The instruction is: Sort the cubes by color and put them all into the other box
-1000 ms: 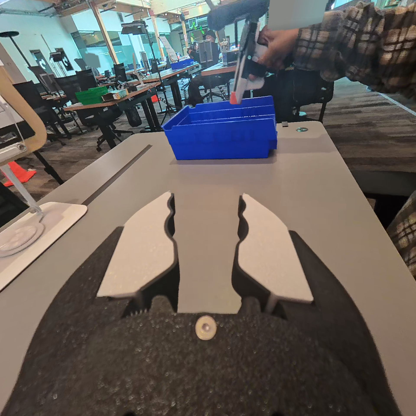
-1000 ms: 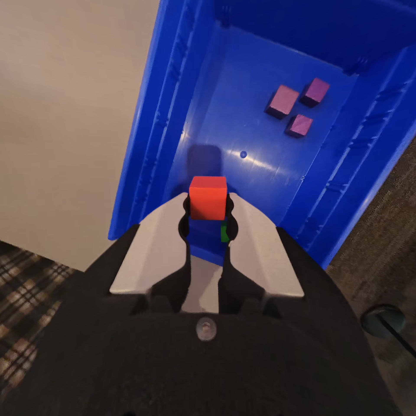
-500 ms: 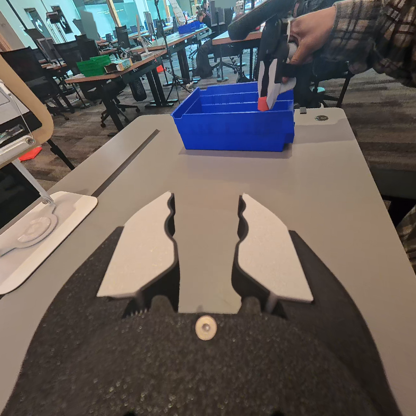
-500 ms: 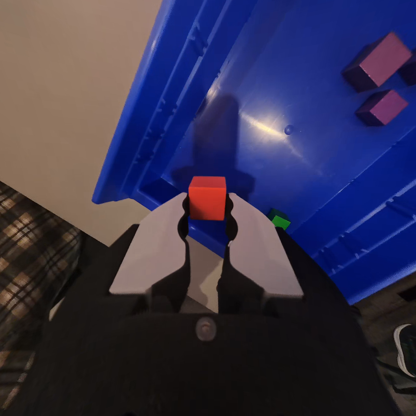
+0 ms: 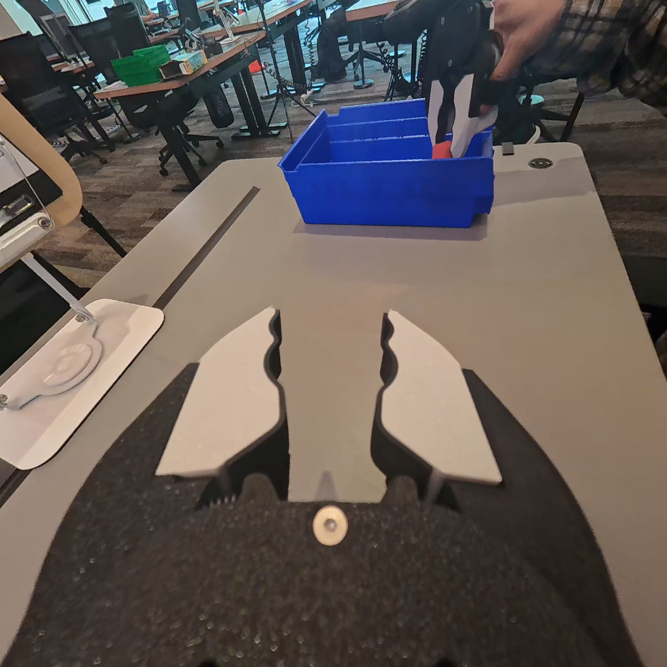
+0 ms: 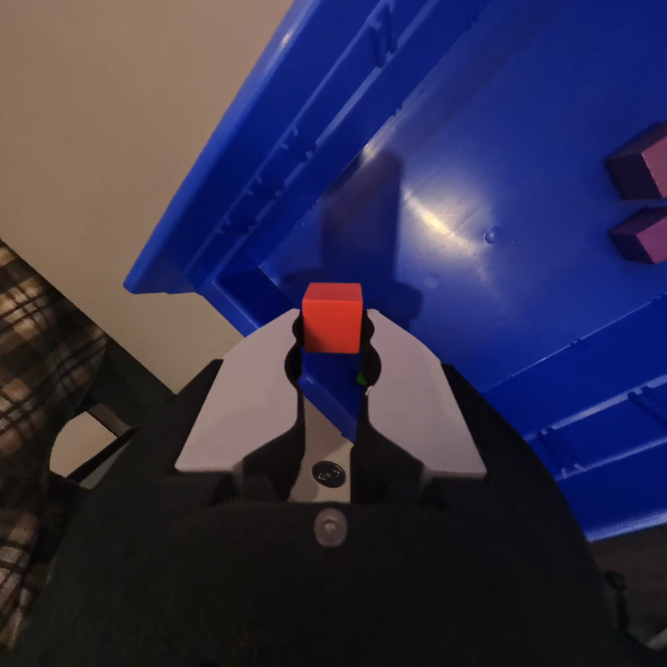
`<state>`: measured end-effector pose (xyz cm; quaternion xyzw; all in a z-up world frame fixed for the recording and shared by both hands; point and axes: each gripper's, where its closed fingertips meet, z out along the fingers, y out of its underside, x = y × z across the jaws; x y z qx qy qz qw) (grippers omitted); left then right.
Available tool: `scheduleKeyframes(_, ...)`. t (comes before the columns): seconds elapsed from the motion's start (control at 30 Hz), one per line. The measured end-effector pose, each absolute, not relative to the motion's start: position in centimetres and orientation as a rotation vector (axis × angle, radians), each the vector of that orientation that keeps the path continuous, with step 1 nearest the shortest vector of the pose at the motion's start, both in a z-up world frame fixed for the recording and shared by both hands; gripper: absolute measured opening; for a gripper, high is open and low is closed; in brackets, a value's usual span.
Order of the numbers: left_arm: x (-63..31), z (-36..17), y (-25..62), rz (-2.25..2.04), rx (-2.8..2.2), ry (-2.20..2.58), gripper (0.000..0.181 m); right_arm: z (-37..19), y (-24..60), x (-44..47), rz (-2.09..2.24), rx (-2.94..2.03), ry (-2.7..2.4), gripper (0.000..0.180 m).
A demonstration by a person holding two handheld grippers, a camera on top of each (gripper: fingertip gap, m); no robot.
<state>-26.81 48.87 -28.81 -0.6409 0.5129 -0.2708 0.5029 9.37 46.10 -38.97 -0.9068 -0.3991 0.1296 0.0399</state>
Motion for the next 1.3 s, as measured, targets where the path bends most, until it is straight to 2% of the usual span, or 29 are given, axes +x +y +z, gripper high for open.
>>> scheduleKeyframes(0.3,-25.9,-30.2,49.9,-0.643,-1.588,1.261,0.053,-39.8,45.6,8.0,0.487,-2.69,-1.455,0.029)
scheduleKeyframes(0.57,-25.6,-31.4,50.8,-0.671,-1.61,1.266,0.053,-41.8,45.3,6.9,0.397,-2.487,-1.845,0.031)
scheduleKeyframes(0.67,-25.7,-31.5,50.7,-0.684,-1.606,1.263,0.054,-41.1,46.1,7.1,0.358,-2.457,-1.839,0.035)
scheduleKeyframes(0.8,-26.5,-31.3,50.4,-0.7,-1.586,1.241,0.054,-34.3,48.5,6.8,0.352,-2.289,-1.657,0.048)
scheduleKeyframes(1.0,-28.3,-31.0,49.4,-0.719,-1.554,1.196,0.054,-21.1,51.8,6.4,0.286,-2.063,-1.136,0.089)
scheduleKeyframes(1.17,-30.5,-30.5,48.4,-0.731,-1.524,1.14,0.054,-14.2,51.1,2.4,0.443,-1.722,-0.791,0.093)
scheduleKeyframes(1.3,-32.3,-30.7,47.6,-0.746,-1.522,1.096,0.054,-15.3,50.5,-1.4,0.567,-1.613,-0.61,0.092)
